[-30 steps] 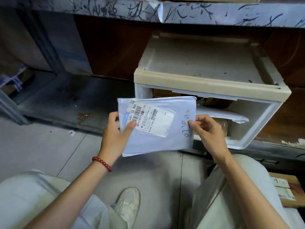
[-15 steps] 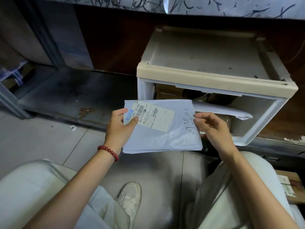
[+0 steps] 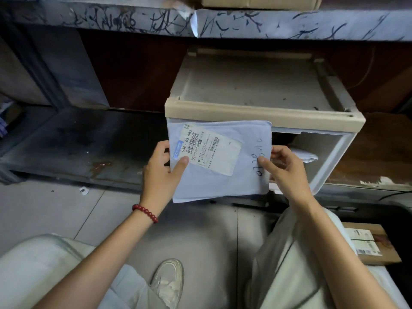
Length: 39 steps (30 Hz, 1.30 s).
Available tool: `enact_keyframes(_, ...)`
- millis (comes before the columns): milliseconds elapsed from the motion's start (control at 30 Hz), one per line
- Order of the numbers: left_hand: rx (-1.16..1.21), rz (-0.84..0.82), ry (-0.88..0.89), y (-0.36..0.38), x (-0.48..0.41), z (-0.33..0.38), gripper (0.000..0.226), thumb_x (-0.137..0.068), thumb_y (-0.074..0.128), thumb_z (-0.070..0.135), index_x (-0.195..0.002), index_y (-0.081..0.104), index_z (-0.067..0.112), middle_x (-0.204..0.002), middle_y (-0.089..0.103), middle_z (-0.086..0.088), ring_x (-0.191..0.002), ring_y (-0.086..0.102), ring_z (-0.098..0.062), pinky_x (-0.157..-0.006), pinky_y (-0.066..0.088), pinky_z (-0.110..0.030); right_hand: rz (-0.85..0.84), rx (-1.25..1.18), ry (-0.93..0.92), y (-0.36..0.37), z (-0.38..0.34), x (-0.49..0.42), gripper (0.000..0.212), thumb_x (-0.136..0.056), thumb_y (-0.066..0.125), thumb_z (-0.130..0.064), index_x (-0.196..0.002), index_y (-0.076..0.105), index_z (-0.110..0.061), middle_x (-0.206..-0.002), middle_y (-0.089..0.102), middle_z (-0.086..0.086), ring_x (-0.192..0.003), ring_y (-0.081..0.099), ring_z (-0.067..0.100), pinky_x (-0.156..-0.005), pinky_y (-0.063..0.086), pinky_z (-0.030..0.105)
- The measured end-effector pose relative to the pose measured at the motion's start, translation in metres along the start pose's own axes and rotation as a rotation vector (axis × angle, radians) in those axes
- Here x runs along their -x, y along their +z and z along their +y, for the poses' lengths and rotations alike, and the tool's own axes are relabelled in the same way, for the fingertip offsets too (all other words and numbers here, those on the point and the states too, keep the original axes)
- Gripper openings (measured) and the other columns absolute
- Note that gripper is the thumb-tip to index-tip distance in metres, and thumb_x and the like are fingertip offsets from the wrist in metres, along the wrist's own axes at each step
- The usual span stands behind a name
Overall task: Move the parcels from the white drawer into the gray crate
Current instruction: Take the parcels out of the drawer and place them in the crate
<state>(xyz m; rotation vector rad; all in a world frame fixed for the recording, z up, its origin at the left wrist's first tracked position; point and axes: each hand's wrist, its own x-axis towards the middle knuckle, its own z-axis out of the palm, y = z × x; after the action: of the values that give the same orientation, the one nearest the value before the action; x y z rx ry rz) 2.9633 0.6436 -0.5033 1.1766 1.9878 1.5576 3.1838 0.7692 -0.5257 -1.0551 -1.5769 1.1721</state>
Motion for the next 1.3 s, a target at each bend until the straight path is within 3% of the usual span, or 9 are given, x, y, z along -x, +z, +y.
enact_keyframes(133, 0.070, -0.135, 0.066, 0.034, -0.006, 0.033, 0.021, -0.089, 0.065, 0.016, -0.106, 0.053, 0.016, -0.105, 0.066, 0.011, -0.093, 0.063, 0.005, -0.070, 0.053, -0.013, 0.172, -0.033, -0.040, -0.048, -0.017, 0.010, 0.020, -0.087, 0.068, -0.010, -0.107, 0.064, -0.014, -0.097, 0.068, -0.007, -0.082, 0.064, 0.001, -0.067, 0.051, 0.015)
enact_keyframes(333, 0.143, -0.397, 0.193, 0.126, -0.004, 0.089, 0.017, -0.088, 0.066, 0.015, -0.099, 0.055, 0.021, -0.102, 0.070, 0.007, -0.094, 0.068, -0.009, -0.084, 0.056, -0.036, 0.415, 0.022, 0.048, -0.149, -0.014, 0.052, 0.018, -0.089, 0.067, -0.021, -0.105, 0.061, -0.024, -0.105, 0.069, -0.005, -0.094, 0.067, 0.010, -0.068, 0.057, 0.027)
enact_keyframes(400, 0.117, -0.520, 0.229, 0.166, 0.005, 0.104, 0.017, -0.088, 0.066, 0.015, -0.102, 0.056, 0.019, -0.105, 0.069, 0.006, -0.097, 0.066, -0.009, -0.086, 0.055, -0.035, 0.529, 0.007, 0.118, -0.181, -0.003, 0.074, 0.016, -0.088, 0.069, -0.022, -0.103, 0.063, -0.023, -0.104, 0.071, 0.001, -0.094, 0.069, 0.019, -0.059, 0.056, 0.025)
enact_keyframes(533, -0.055, -0.717, 0.331, 0.245, 0.028, 0.109, 0.019, -0.087, 0.067, 0.019, -0.105, 0.063, 0.015, -0.110, 0.068, 0.004, -0.102, 0.063, -0.011, -0.086, 0.051, -0.028, 0.752, -0.058, 0.307, -0.224, 0.041, 0.129, 0.012, -0.089, 0.068, -0.019, -0.098, 0.062, -0.024, -0.101, 0.071, 0.005, -0.092, 0.069, 0.021, -0.072, 0.058, 0.037)
enact_keyframes(700, -0.245, -0.994, 0.388, 0.328, 0.075, 0.093, 0.021, -0.085, 0.067, 0.021, -0.105, 0.069, 0.023, -0.106, 0.070, 0.005, -0.099, 0.063, -0.014, -0.085, 0.051, -0.033, 0.967, -0.127, 0.553, -0.232, 0.102, 0.208, 0.028, -0.088, 0.069, -0.017, -0.112, 0.055, -0.013, -0.083, 0.069, 0.000, -0.070, 0.064, 0.012, -0.048, 0.050, 0.018)
enact_keyframes(833, -0.387, -1.173, 0.342, 0.377, 0.115, 0.062, 0.031, -0.085, 0.069, 0.028, -0.116, 0.066, 0.028, -0.113, 0.067, 0.006, -0.105, 0.062, -0.017, -0.090, 0.051, -0.040, 1.066, -0.209, 0.730, -0.221, 0.134, 0.263, 0.036, -0.089, 0.068, -0.016, -0.117, 0.045, -0.016, -0.080, 0.066, 0.003, -0.070, 0.061, 0.017, -0.058, 0.050, 0.027)
enact_keyframes(933, -0.547, -1.254, 0.310, 0.395, 0.140, 0.035, 0.036, -0.088, 0.067, 0.028, -0.123, 0.061, 0.023, -0.116, 0.063, 0.001, -0.111, 0.058, -0.018, -0.094, 0.047, -0.033, 1.055, -0.141, 0.853, -0.211, 0.156, 0.293, 0.025, -0.091, 0.065, -0.012, -0.110, 0.048, -0.011, -0.069, 0.060, 0.005, -0.062, 0.056, 0.016, -0.050, 0.048, 0.021)
enact_keyframes(1100, -0.676, -1.423, 0.223, 0.402, 0.160, -0.002, 0.029, -0.091, 0.060, 0.023, -0.120, 0.062, 0.021, -0.117, 0.065, -0.008, -0.104, 0.061, -0.024, -0.091, 0.051, -0.041, 0.955, -0.177, 1.136, -0.186, 0.197, 0.324, 0.016, -0.093, 0.060, -0.006, -0.084, 0.047, -0.009, -0.060, 0.055, 0.005, -0.059, 0.056, 0.016, -0.042, 0.051, 0.019)
enact_keyframes(1300, -0.758, -1.304, 0.455, 0.401, 0.152, -0.013, 0.026, -0.095, 0.053, 0.025, -0.121, 0.057, 0.030, -0.115, 0.062, 0.007, -0.102, 0.059, -0.018, -0.076, 0.042, -0.027, 0.895, -0.275, 1.342, -0.159, 0.235, 0.328, 0.016, -0.093, 0.059, -0.004, -0.083, 0.050, -0.013, -0.072, 0.059, 0.005, -0.061, 0.056, 0.016, -0.053, 0.052, 0.027)
